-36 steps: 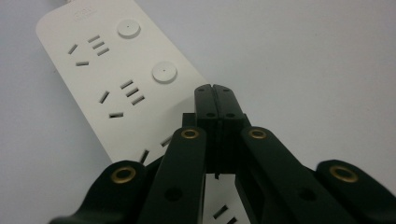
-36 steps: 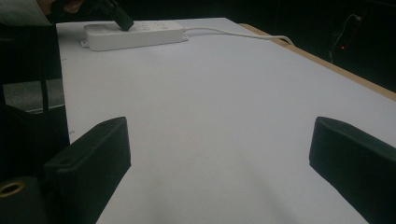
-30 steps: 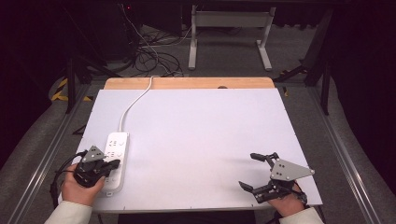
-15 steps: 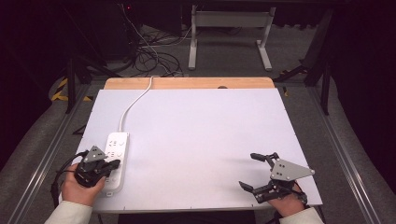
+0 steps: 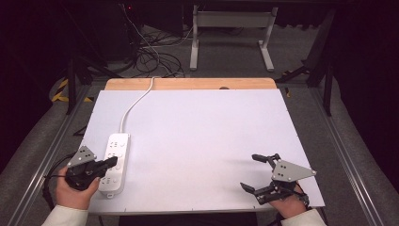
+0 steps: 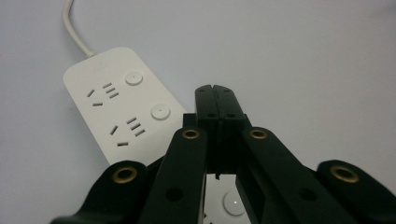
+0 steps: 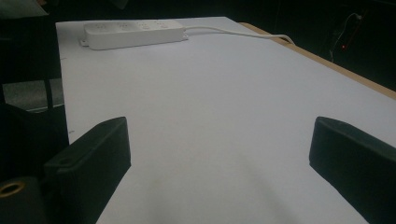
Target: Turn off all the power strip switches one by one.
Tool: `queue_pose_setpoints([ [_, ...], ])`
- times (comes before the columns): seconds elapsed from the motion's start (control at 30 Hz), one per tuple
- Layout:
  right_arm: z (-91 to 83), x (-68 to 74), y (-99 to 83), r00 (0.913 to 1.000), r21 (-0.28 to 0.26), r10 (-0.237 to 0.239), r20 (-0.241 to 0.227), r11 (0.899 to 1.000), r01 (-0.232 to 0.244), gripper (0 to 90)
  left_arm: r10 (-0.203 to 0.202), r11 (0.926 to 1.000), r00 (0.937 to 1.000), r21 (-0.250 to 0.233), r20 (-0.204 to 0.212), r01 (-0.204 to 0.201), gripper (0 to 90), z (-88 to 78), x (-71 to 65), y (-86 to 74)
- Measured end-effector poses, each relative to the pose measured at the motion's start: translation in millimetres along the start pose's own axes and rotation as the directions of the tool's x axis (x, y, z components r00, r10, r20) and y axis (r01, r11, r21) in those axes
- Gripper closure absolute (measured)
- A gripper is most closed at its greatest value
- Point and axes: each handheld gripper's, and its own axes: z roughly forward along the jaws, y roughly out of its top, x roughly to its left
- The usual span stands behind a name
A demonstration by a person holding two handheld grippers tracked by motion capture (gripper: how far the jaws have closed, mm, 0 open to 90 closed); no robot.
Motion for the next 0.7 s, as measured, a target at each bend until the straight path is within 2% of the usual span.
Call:
queue_pose_setpoints([
  [0.13, -0.4, 0.6, 0.3, 1.0000, -0.001, 0.000, 0.000, 1.000, 0.000, 5.9, 0.001, 1.0000, 1.0000, -0.001, 0.004, -0.001, 90.0, -6.0, -3.5, -2.0],
  [0.3, -1.4, 0.0, -0.2, 1.0000, -0.006, 0.000, 0.000, 1.000, 0.000, 5.9, -0.007, 0.9999, 0.9995, 0.015, 0.031, 0.007, 90.0, -12.6, -7.8, -11.0],
  [0.53, -0.7, 0.8, 0.4, 1.0000, -0.001, -0.002, 0.001, 1.000, 0.002, 6.0, -0.003, 0.9996, 0.9996, 0.027, 0.028, 0.003, 90.0, -21.9, -12.8, -26.7],
  [0.7, 0.3, 1.9, 0.8, 1.0000, 0.001, -0.006, 0.001, 1.000, 0.006, 6.0, -0.001, 0.9995, 0.9996, 0.033, 0.027, 0.000, 90.0, -19.7, -13.5, -27.3],
])
